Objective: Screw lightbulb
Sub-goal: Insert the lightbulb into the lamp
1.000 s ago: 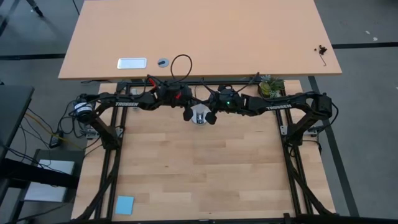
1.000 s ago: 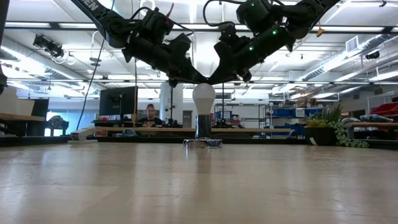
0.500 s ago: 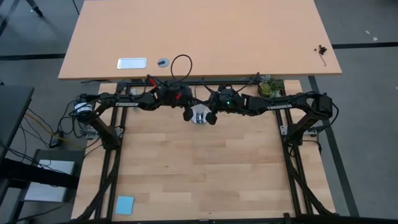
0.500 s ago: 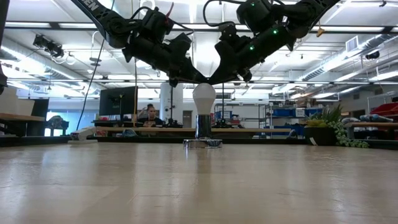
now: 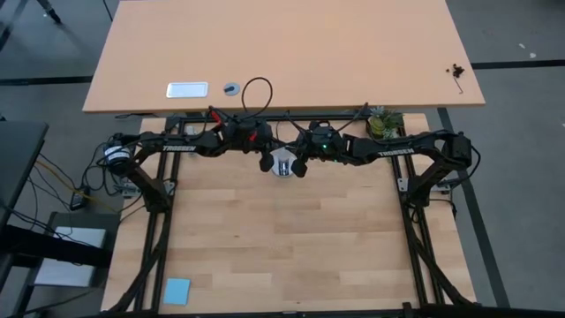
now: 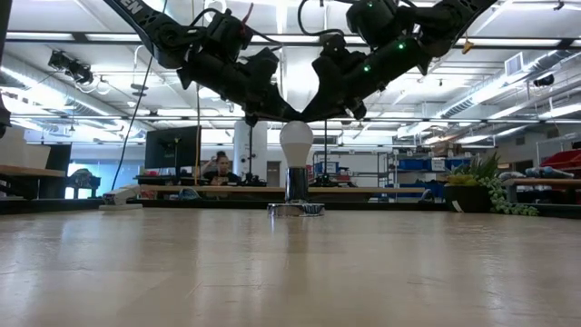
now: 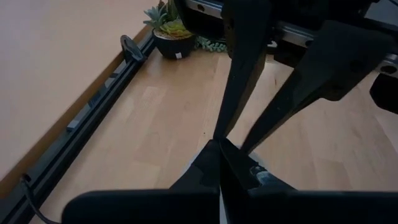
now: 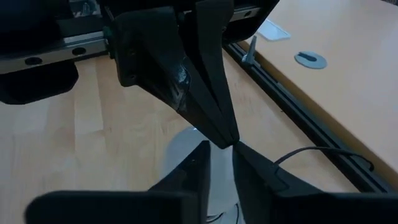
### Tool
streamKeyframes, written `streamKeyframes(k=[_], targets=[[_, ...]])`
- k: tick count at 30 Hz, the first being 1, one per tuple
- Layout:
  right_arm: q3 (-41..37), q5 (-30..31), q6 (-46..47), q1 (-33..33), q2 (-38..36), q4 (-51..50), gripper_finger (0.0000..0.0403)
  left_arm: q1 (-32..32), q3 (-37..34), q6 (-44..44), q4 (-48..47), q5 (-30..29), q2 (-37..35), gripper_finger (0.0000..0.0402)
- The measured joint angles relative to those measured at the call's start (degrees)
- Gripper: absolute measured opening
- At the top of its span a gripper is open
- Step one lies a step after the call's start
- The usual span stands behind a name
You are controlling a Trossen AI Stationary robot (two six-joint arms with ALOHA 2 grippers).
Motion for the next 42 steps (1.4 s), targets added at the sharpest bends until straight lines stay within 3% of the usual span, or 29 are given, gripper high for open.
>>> streamKeyframes(k=[9,26,36,42], targets=[[-0.06,0.02,0.01,0.0,-0.44,0.76,0.0113,0.0,0.02,0.02,0.02,-0.18,0.0,0.0001],[0.04,0.72,-1.04,-0.04,-0.64,0.77,0.0009,0.02,0.02,-0.11,1.15,-0.2,0.0,0.0001],[0.3,0.72,-1.46,-0.11,-0.82,0.73,0.0026,0.77,0.02,0.15,0.8,-0.09,-2.06,0.0001],[0.19,-2.23,-1.43,-0.04,-0.75,-0.6,0.0023,1.75,0.13,1.03,-0.93,-0.13,-3.99,0.0001]])
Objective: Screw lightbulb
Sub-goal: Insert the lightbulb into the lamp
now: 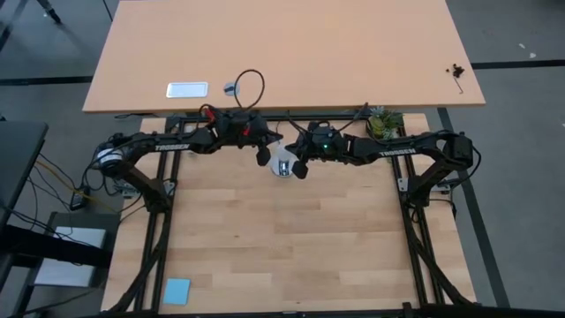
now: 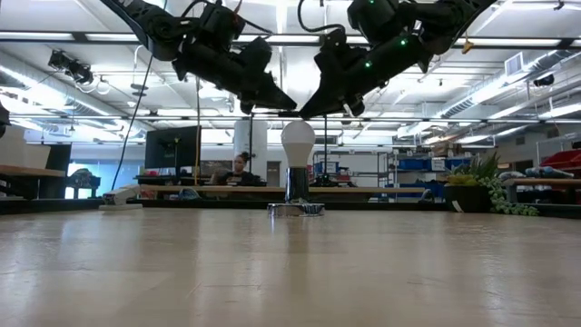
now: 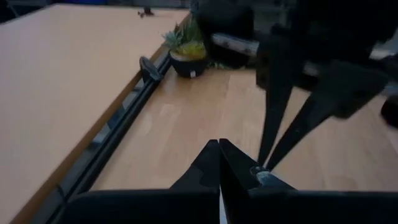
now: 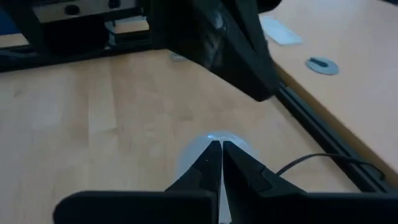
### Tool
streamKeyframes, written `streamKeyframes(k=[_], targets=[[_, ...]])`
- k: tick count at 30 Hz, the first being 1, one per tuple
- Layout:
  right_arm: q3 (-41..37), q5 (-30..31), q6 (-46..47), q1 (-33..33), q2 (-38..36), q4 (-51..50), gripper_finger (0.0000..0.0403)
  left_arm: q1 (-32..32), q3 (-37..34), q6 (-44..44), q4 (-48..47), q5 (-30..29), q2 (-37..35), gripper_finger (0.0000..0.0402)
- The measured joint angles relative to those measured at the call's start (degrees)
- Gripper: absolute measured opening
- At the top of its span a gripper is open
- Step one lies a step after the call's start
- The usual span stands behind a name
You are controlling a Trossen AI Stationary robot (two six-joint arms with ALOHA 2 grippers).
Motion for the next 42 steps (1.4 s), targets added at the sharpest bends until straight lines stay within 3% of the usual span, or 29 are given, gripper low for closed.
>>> streamKeyframes(k=[10,29,42], targets=[[5.49,-1.13,0.59,0.0,0.0,-9.53,0.0052,0.76,-3.22,0.64,0.7,0.33,-1.65,0.0001],[23.22,-2.01,-1.55,0.0,0.63,-32.61,0.0172,1.02,-13.79,0.79,8.36,3.63,-1.67,0.0],[25.29,-3.62,0.06,0.0,0.63,-34.56,0.0198,1.0,-18.4,2.65,13.43,2.53,-0.45,0.0]])
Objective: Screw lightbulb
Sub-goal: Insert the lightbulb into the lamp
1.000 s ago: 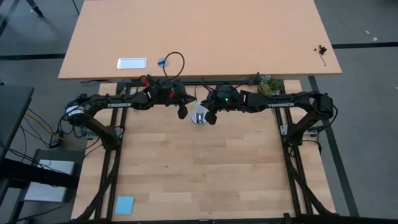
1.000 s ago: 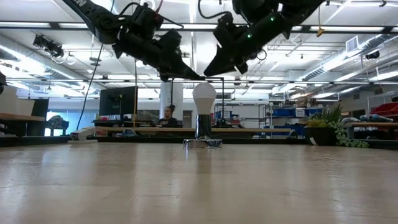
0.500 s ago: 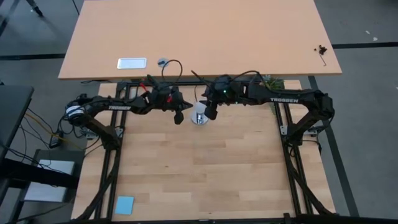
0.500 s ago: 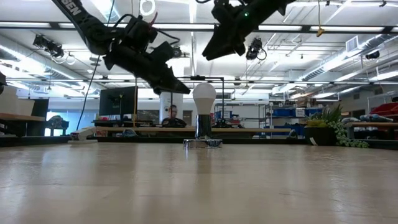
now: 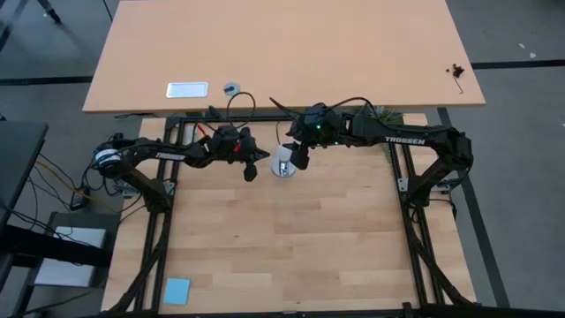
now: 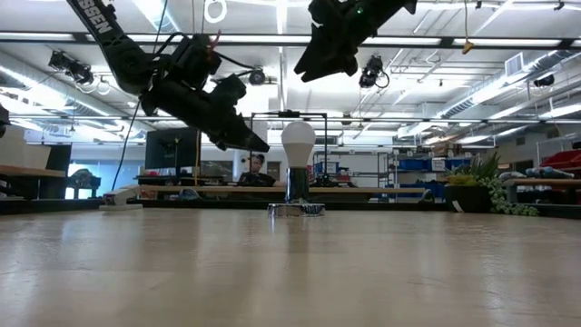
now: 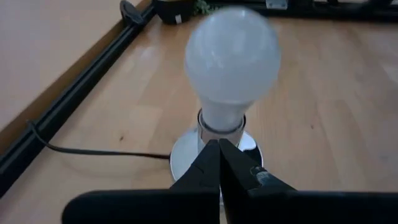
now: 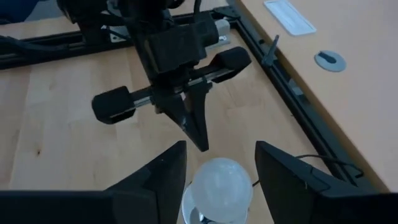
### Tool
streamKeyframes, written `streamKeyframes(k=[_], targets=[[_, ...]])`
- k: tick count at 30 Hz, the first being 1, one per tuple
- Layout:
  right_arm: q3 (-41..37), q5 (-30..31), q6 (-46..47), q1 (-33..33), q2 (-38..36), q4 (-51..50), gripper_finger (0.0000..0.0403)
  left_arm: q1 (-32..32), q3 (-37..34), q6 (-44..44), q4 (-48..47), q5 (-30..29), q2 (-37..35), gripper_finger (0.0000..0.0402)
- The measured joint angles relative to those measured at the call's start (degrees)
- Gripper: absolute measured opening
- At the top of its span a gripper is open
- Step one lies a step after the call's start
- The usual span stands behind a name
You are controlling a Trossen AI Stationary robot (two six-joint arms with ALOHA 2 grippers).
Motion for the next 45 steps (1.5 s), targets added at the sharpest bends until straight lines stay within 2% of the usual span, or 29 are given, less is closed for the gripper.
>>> streamKeyframes(k=[7,12,16,23,25,30,36,45], targets=[[0.0,-0.05,0.18,0.0,0.0,0.32,0.0197,-0.41,0.03,0.71,4.65,-1.71,5.99,0.0],[0.0,-0.03,0.53,-0.62,0.0,0.81,0.0179,-0.28,0.07,1.84,8.8,-4.51,9.28,0.0],[-0.02,0.11,0.55,-1.35,0.0,0.81,0.0139,0.06,0.84,2.41,8.56,-6.17,11.82,0.0],[-0.02,-3.76,-0.15,-1.84,3.38,5.66,0.0023,0.07,2.68,3.29,8.56,-7.04,15.45,0.0],[-0.02,-4.37,-1.31,-1.58,4.85,7.11,0.0009,0.07,2.82,3.28,8.17,-7.04,15.6,0.0],[1.61,-4.49,-0.99,-1.64,5.75,5.47,0.0024,0.07,2.82,3.1,8.39,-7.01,15.54,0.0],[5.73,-4.46,-0.96,-2.06,5.7,0.9,0.002,-0.11,2.82,3.15,7.12,-6.95,15.52,0.0],[6.36,-4.45,0.34,-2.03,5.68,-0.1,0.0037,-0.13,2.77,3.52,4.62,-7.57,15.52,0.0]])
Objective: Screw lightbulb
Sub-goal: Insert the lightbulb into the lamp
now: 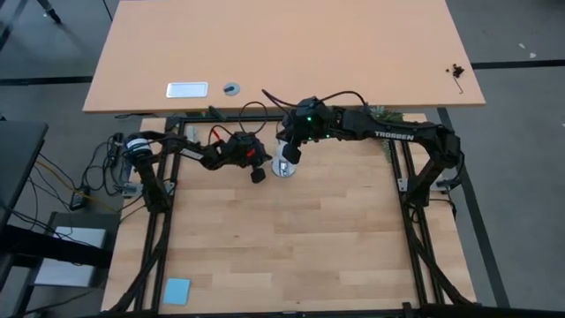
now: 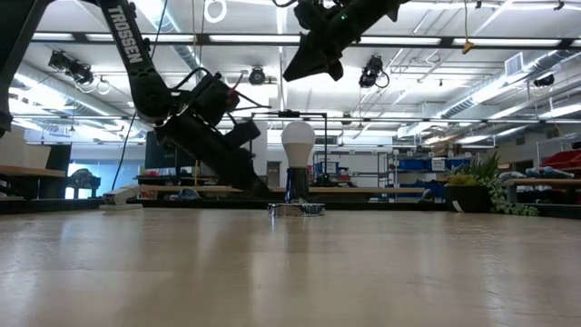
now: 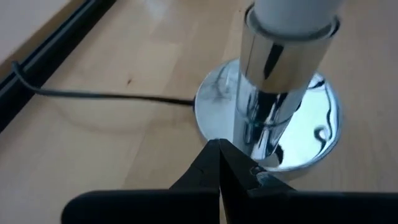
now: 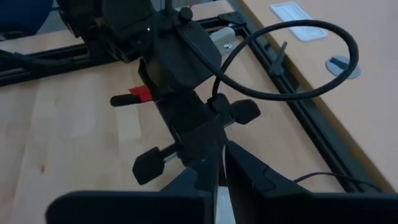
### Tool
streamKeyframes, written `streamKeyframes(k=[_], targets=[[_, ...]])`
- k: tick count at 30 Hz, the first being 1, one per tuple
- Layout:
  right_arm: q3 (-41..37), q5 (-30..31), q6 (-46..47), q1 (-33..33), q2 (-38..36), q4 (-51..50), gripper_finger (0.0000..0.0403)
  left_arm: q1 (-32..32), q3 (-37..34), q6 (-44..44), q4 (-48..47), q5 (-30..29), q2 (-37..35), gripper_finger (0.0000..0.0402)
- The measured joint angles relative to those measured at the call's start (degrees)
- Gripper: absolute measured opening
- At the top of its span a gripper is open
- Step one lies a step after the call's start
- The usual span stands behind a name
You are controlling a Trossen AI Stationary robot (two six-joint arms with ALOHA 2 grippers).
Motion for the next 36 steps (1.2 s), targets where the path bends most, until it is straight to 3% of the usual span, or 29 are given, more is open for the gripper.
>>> streamKeyframes(k=[12,23,27,36], targets=[[0.0,1.59,0.04,0.02,0.0,-0.45,0.0037,-1.55,0.99,0.39,0.34,-2.27,3.78,0.0],[0.0,1.59,-0.1,0.02,0.0,-7.6,0.0058,-6.07,2.86,1.8,0.23,-1.0,3.76,0.0],[0.0,1.81,-0.44,0.35,0.0,-8.7,0.0094,-7.0,3.31,1.9,0.36,-0.87,3.74,0.0],[0.0,2.12,-2.31,-0.06,0.0,-9.57,0.0224,-6.83,3.33,1.81,0.98,-2.88,3.41,0.0]])
